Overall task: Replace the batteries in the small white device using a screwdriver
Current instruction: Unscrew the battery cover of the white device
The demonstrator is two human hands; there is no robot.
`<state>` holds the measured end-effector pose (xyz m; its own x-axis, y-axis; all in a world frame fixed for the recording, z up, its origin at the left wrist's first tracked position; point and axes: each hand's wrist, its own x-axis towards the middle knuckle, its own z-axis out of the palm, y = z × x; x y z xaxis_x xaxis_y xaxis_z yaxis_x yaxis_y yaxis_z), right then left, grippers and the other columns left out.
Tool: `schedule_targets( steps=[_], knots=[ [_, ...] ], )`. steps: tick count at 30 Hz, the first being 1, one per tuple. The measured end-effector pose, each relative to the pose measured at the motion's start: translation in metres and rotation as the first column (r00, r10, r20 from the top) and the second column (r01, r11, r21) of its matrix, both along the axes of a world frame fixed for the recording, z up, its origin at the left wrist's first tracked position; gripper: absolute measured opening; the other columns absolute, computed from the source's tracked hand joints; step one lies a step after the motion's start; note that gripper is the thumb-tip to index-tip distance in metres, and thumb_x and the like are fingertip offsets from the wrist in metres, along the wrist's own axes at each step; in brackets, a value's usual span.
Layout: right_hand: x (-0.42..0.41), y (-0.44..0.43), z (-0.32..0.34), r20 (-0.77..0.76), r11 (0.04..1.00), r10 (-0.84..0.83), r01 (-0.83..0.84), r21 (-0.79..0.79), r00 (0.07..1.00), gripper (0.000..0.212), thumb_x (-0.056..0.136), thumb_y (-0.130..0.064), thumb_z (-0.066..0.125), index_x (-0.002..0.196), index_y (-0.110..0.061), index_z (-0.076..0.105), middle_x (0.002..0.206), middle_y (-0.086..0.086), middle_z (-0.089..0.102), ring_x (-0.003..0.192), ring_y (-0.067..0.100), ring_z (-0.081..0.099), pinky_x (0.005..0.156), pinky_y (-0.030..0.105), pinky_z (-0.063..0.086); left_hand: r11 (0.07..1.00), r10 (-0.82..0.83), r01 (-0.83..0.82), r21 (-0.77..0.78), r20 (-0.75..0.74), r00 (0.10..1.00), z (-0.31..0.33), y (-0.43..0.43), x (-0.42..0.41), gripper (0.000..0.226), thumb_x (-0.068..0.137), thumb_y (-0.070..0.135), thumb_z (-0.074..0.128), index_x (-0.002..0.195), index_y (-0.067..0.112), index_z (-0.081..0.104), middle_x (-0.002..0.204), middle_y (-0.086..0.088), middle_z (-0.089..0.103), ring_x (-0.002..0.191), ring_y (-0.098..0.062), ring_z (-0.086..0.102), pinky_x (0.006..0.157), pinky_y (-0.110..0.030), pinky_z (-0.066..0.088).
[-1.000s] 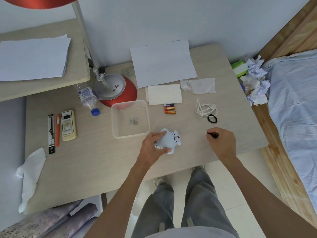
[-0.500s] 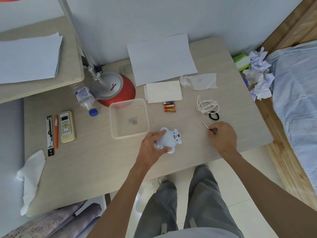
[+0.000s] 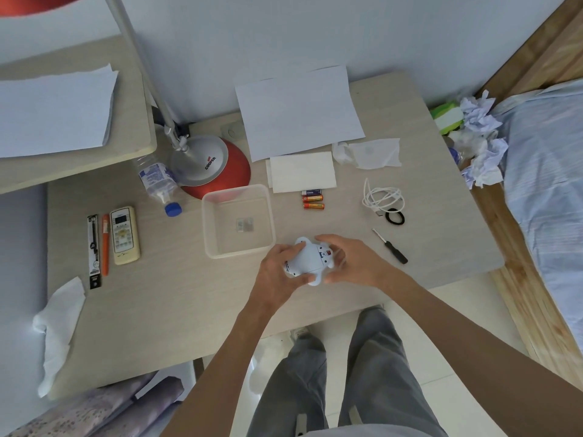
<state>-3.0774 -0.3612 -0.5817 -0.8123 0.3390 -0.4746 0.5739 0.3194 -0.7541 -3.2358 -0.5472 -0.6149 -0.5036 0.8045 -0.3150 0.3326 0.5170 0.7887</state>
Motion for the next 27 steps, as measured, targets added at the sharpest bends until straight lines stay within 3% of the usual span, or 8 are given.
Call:
schedule_targets(
  steps=[6,9,14,19,27],
  knots=[
    [-0.007,0.004,-0.008,-0.052,1.000,0.004,-0.003,0.016,0.999,0.068,0.069,-0.026,0.101,0.130,-0.029,0.071,0.110,-0.011,0.076,0.086,0.008,0.075,0.081,0.031,0.065,1.000,0.001,-0.002,0.014,0.019,1.000,0.001,0.000,0.000,0.080,0.076,0.041,0.098,0.148,0.032,0.064,0.136,0.004,0.058,0.121,-0.016,0.058,0.091,-0.005,0.044],
    [-0.008,0.004,-0.007,-0.055,1.000,0.002,-0.001,0.020,0.998,0.065,0.068,-0.026,0.102,0.126,-0.030,0.072,0.106,-0.013,0.077,0.084,0.004,0.074,0.077,0.024,0.062,0.999,0.040,-0.042,0.025,0.074,0.996,0.002,0.004,0.006,0.080,0.075,0.037,0.099,0.147,0.029,0.066,0.141,0.004,0.055,0.126,-0.015,0.055,0.094,-0.003,0.046],
    [-0.009,0.005,-0.010,-0.040,1.000,-0.009,0.009,-0.012,0.999,0.062,0.070,-0.025,0.101,0.125,-0.028,0.072,0.101,-0.012,0.078,0.081,0.000,0.073,0.074,0.022,0.062,0.993,0.091,-0.102,0.065,0.157,0.983,0.009,0.017,0.016,0.063,0.076,0.029,0.099,0.133,0.028,0.073,0.143,0.005,0.051,0.130,-0.014,0.052,0.107,-0.025,0.053],
    [-0.008,0.007,-0.014,-0.015,1.000,0.001,-0.001,-0.020,1.000,0.063,0.069,-0.017,0.099,0.124,-0.026,0.072,0.098,-0.013,0.077,0.077,-0.004,0.071,0.071,0.013,0.055,0.989,0.135,-0.143,0.036,0.153,0.979,0.011,0.030,0.016,0.037,0.082,0.033,0.094,0.114,0.034,0.077,0.134,0.005,0.050,0.129,-0.015,0.052,0.107,-0.026,0.046],
    [-0.009,0.007,-0.018,-0.006,1.000,0.013,-0.013,0.014,1.000,0.064,0.070,-0.017,0.098,0.128,-0.020,0.071,0.098,-0.014,0.074,0.074,-0.007,0.067,0.074,0.017,0.050,0.961,0.276,-0.270,-0.058,0.187,0.943,0.009,0.043,0.026,0.042,0.078,0.039,0.094,0.113,0.033,0.072,0.123,0.006,0.060,0.116,-0.017,0.061,0.100,-0.039,0.059]
  ],
)
